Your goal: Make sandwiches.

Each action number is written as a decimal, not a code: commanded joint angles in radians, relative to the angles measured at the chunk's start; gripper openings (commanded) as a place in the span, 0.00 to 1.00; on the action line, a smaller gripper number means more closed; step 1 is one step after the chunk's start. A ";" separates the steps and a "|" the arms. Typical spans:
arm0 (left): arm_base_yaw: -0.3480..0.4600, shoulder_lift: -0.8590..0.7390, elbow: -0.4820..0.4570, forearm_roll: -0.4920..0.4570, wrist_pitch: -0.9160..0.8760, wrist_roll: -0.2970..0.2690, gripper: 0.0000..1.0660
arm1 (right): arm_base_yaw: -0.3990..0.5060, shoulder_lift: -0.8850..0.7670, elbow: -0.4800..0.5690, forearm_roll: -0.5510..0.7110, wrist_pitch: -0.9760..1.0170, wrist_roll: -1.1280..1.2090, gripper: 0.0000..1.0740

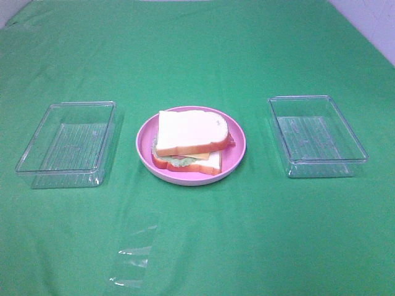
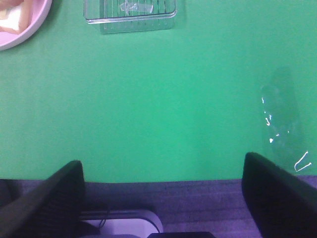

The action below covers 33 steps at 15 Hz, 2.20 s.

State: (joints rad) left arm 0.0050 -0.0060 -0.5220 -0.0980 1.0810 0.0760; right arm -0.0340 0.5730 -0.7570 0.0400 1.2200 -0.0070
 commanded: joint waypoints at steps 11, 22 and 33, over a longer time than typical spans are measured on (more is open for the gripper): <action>-0.002 -0.015 0.002 -0.012 -0.003 -0.001 0.94 | 0.000 -0.442 0.190 -0.040 0.016 0.007 0.77; -0.002 -0.015 0.002 -0.017 -0.003 -0.004 0.94 | 0.002 -0.610 0.305 -0.049 -0.122 -0.003 0.73; -0.002 -0.015 0.002 -0.019 -0.003 -0.004 0.94 | 0.002 -0.610 0.305 -0.048 -0.122 -0.003 0.73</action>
State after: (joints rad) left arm 0.0050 -0.0060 -0.5220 -0.1110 1.0810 0.0760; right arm -0.0340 -0.0030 -0.4550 0.0000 1.1040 -0.0090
